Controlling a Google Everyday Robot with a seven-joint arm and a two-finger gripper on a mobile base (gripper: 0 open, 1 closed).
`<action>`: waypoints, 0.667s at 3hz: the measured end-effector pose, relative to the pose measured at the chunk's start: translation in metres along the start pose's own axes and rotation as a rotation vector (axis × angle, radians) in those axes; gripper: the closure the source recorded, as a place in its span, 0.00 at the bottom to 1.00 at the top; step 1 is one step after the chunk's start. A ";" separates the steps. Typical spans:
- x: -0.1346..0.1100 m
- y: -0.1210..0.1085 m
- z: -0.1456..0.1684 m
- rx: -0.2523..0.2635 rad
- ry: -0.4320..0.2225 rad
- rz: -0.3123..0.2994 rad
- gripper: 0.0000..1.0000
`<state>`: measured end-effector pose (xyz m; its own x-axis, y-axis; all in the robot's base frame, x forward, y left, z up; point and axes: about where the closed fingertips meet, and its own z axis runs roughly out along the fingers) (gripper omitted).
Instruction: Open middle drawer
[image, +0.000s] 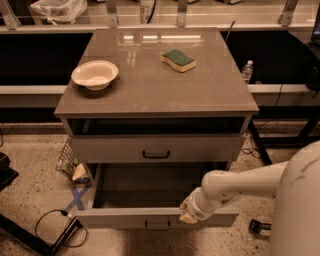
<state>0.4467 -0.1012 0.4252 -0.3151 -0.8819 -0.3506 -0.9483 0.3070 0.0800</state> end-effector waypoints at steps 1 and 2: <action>-0.002 0.001 -0.006 0.000 0.000 0.000 0.85; -0.003 0.001 -0.007 0.000 0.000 0.000 0.61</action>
Offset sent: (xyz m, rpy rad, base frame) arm 0.0000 0.0000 0.0058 0.0000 0.0001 0.0001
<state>0.4466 -0.1011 0.4327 -0.3149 -0.8820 -0.3506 -0.9484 0.3068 0.0801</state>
